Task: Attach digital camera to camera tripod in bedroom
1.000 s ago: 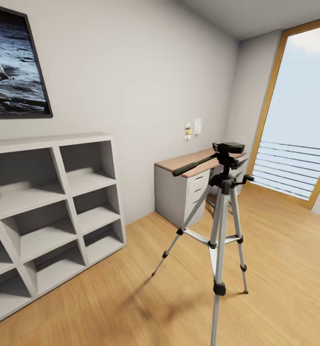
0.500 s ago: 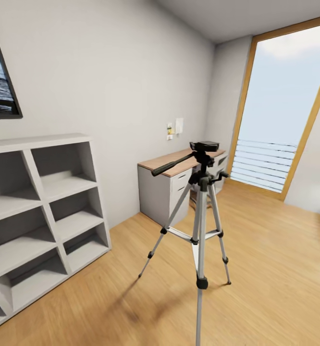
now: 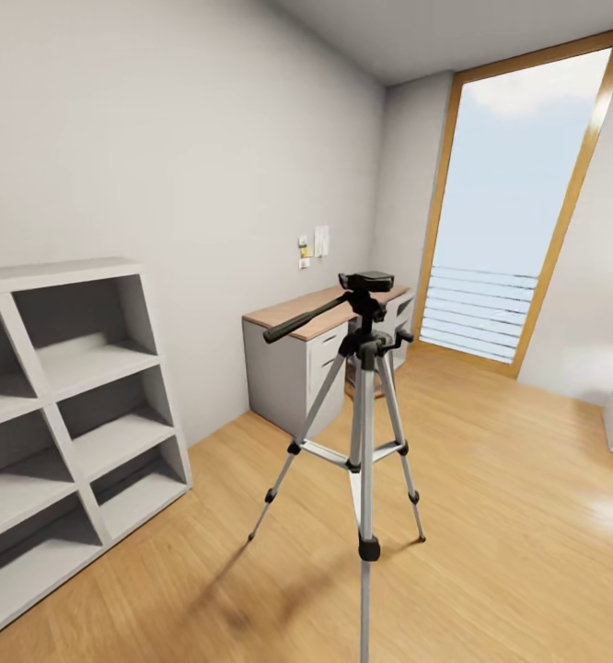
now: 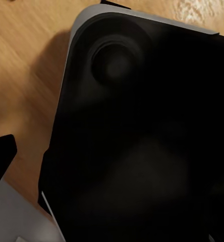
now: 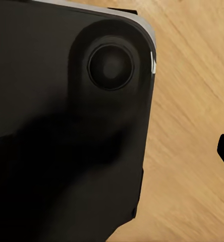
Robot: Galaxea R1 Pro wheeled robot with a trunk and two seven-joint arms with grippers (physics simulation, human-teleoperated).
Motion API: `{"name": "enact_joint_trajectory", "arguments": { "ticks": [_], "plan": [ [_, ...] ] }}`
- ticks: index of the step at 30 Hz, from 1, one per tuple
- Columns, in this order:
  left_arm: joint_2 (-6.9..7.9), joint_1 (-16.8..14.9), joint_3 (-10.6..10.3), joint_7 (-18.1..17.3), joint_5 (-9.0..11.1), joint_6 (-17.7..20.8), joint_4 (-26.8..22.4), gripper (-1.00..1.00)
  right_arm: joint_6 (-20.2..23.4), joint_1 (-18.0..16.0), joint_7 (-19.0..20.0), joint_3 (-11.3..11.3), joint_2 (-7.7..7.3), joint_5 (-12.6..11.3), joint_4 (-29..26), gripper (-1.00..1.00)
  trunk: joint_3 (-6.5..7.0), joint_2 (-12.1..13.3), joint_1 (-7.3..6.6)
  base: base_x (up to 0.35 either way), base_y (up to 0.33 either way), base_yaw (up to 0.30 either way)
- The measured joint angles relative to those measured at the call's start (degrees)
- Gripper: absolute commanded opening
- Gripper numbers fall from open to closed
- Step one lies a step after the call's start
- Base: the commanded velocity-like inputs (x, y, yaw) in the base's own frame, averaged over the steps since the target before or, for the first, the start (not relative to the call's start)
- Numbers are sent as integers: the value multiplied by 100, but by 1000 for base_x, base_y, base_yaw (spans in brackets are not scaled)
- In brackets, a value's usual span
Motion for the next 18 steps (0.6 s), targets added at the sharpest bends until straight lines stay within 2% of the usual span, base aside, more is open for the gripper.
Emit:
{"name": "enact_joint_trajectory", "arguments": {
  "ticks": [18],
  "plan": [
    [-3, 1, 0, 0, 0, 0, 0, 100, -8, 0, 8, 27, -11, 28, -4, 100, 0, 0, 1, 13, 0, -2]
  ]
}}
